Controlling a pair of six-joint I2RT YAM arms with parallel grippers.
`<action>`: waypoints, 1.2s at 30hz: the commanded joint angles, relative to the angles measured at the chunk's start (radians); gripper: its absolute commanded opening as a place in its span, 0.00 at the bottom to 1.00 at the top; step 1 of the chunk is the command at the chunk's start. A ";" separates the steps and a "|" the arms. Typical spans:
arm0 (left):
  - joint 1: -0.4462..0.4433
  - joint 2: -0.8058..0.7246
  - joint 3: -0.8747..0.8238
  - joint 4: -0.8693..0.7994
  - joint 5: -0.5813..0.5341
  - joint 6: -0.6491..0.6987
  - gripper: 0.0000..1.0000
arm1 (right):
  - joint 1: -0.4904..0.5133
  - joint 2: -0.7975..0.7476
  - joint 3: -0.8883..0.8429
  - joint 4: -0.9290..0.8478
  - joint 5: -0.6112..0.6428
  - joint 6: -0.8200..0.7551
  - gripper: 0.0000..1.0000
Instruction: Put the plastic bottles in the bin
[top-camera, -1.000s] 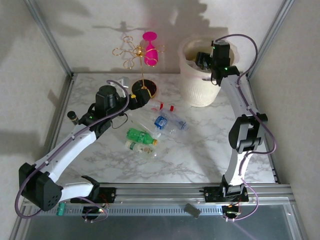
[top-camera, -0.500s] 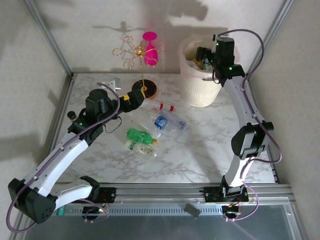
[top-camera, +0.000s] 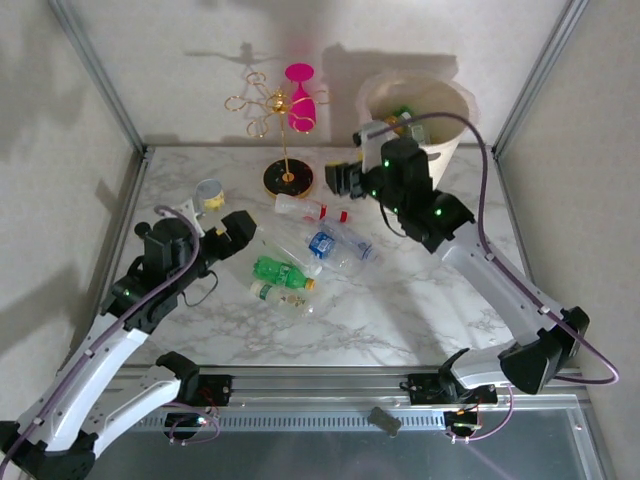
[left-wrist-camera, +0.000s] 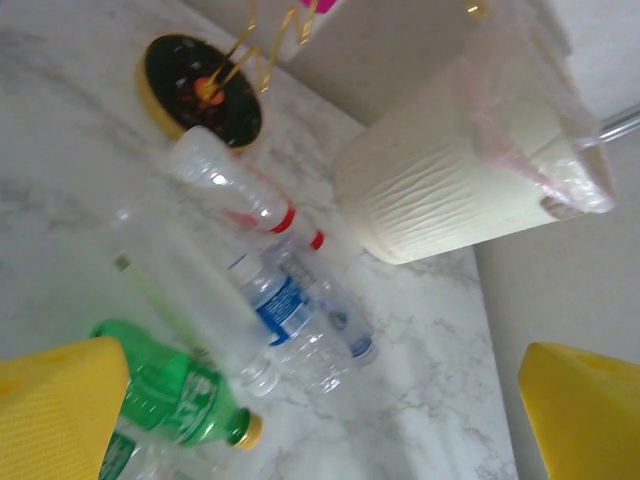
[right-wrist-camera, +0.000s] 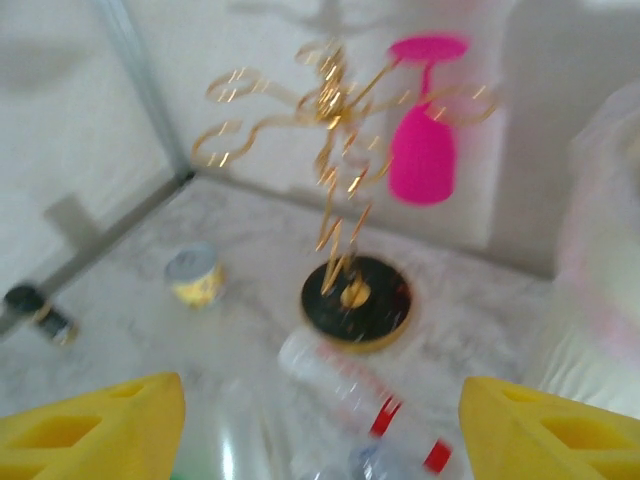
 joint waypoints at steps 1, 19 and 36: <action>0.001 -0.047 -0.077 -0.114 -0.049 -0.046 1.00 | 0.048 -0.026 -0.059 -0.040 -0.110 -0.008 0.72; 0.129 -0.142 -0.295 -0.172 -0.047 -0.175 1.00 | 0.462 0.351 -0.017 -0.427 -0.047 0.056 0.81; 0.125 -0.164 -0.248 -0.198 -0.080 -0.146 1.00 | 0.497 0.540 0.024 -0.402 0.041 0.050 0.83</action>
